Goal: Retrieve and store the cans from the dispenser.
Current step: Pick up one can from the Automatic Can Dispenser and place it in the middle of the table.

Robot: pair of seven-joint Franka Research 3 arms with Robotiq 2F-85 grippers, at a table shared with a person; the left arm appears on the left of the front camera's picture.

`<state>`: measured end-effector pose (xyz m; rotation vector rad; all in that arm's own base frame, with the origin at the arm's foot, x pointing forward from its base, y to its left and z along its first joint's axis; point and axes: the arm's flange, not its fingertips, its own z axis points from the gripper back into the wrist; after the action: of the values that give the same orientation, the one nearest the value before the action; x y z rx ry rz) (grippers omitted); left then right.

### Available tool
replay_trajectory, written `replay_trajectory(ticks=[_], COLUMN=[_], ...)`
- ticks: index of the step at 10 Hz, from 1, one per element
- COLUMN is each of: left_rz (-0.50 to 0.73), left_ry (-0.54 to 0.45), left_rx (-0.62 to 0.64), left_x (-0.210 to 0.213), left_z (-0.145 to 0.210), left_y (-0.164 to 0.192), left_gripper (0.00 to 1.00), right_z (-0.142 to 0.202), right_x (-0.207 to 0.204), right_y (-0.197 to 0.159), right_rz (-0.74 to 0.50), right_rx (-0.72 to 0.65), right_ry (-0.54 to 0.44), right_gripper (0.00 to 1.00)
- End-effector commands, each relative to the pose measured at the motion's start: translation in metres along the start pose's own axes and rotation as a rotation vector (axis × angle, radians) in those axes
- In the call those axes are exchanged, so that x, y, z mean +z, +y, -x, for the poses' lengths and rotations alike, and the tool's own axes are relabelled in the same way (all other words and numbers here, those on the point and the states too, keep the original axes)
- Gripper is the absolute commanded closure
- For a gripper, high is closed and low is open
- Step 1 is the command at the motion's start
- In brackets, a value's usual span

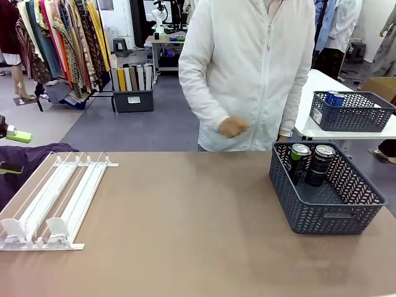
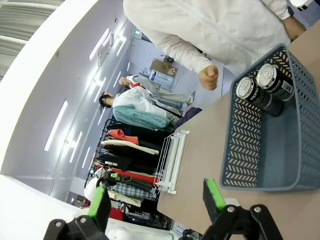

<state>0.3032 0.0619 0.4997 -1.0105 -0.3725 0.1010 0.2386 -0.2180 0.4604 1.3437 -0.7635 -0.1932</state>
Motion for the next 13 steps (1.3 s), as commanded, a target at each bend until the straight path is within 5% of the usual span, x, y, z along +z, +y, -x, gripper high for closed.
replay_trajectory(ticks=[1, 13], left_rz=[0.02, 0.02], left_ry=[-0.004, -0.004], left_rx=[-0.017, -0.017], left_x=[0.0009, 0.0009], left_z=[0.001, 0.001], left_y=[-0.0001, -0.0001], left_gripper=[0.0, 0.0], right_z=[-0.0037, -0.0037], right_x=[-0.0025, -0.0025], right_y=[0.0027, 0.0027], right_rz=[-0.022, -0.022], right_rx=[0.017, 0.017], right_ry=[-0.019, -0.019], right_gripper=[0.0, 0.0])
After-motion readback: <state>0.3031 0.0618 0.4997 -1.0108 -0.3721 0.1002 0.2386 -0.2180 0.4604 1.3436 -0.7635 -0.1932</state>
